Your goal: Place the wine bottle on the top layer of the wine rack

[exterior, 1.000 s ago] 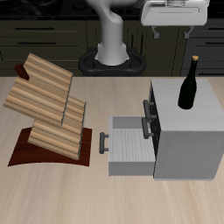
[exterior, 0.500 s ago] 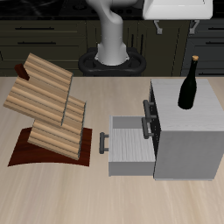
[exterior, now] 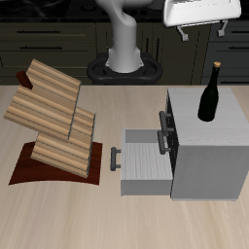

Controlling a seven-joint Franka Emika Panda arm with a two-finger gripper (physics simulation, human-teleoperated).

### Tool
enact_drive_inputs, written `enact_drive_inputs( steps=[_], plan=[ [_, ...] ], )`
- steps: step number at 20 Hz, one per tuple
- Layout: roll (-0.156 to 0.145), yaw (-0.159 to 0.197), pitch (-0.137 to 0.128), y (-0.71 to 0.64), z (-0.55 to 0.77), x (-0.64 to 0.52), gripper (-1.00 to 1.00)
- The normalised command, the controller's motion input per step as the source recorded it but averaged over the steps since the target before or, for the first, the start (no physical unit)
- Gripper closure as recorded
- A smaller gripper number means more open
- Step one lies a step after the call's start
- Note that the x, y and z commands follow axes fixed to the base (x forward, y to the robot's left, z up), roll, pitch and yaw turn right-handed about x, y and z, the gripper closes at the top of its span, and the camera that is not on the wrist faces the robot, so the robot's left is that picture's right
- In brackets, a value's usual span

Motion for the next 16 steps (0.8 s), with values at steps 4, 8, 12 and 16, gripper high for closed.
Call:
enact_drive_inputs(
  steps=[4, 8, 12, 16],
  plan=[
    [0.013, 0.074, -0.114, -0.03, -0.11, 0.23, -1.0],
    [0.0, 0.03, -0.043, -0.01, -0.08, 0.27, -1.0],
    [0.007, 0.029, -0.022, 0.05, 0.02, 0.16, -1.0],
    [-0.025, -0.028, -0.022, 0.03, 0.08, 0.17, -1.0]
  ],
)
